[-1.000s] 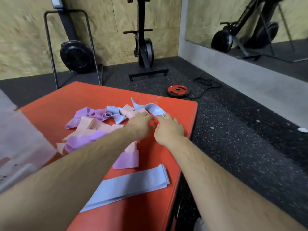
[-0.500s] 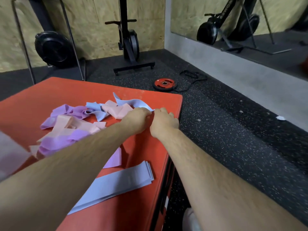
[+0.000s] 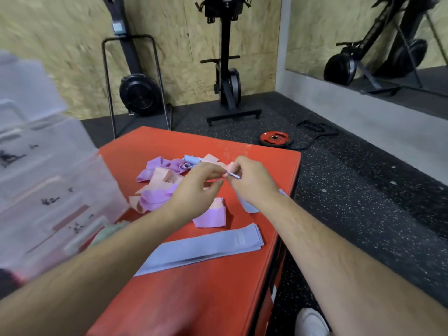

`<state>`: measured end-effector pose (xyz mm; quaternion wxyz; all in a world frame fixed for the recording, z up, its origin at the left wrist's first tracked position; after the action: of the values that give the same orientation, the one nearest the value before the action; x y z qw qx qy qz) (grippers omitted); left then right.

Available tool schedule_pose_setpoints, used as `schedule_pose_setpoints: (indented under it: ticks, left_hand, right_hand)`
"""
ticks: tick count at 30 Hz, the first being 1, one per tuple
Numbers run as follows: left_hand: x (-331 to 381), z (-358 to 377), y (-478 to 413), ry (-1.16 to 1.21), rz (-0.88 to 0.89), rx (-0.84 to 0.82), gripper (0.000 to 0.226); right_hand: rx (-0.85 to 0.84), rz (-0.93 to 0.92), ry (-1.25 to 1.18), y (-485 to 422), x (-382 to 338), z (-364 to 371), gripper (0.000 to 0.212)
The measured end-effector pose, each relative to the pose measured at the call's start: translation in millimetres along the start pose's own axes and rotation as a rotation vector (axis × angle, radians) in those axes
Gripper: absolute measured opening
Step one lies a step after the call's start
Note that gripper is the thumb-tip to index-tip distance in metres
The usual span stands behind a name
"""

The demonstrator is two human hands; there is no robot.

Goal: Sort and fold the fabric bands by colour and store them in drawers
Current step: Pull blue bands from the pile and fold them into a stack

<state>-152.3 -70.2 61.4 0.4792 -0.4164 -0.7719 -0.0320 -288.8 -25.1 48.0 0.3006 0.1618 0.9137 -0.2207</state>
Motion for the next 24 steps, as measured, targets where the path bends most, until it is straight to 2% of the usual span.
schedule_pose_setpoints:
  ticks: [3,7,9,11,13,15,18,19,21,24]
  left_hand:
    - [-32,-21,19,0.162,-0.252,0.137,0.017]
    - [-49,-26,35,0.335,-0.347,0.181,0.037]
    - [-56,-32,39,0.374,-0.372,0.220,0.044]
    - [-66,-42,41,0.407,-0.409,0.291,0.048]
    - [-71,-52,44,0.380,-0.411,0.326,0.031]
    - [-73,-62,46,0.287,-0.377,0.361,0.011]
    - [-61,-68,41,0.189,-0.229,0.356,0.013]
    - [-59,-69,40,0.180,-0.206,0.352,0.015]
    - [-58,-67,38,0.168,-0.188,0.329,0.020]
    - [-50,-64,37,0.081,-0.135,0.278,0.021]
  right_hand:
    - [0.052,-0.082,0.003,7,-32,9,0.012]
    - [-0.078,-0.245,0.128,16,-66,42,0.007]
    - [-0.162,-0.294,0.097,20,-72,55,0.007]
    - [-0.229,-0.326,0.052,22,-74,62,0.017]
    - [-0.281,-0.297,0.013,20,-70,64,0.030]
    - [-0.260,-0.269,0.015,13,-65,62,0.034]
    - [-0.298,-0.289,0.030,9,-62,65,0.041]
    - [-0.350,-0.277,0.026,10,-61,71,0.035]
    - [-0.384,-0.268,0.097,10,-59,79,0.008]
    - [-0.352,-0.246,0.098,7,-59,80,0.013]
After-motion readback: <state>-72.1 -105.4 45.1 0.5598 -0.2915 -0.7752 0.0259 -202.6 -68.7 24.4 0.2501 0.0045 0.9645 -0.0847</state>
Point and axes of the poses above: each hand's wrist, its own y-axis away from the middle knuckle, its own z-axis out of the palm, x = y × z, the point moved 8 cm from there along -y, towards the middle knuckle, and after that the axes turned 6 degrees about y, right-handed, at the moved point
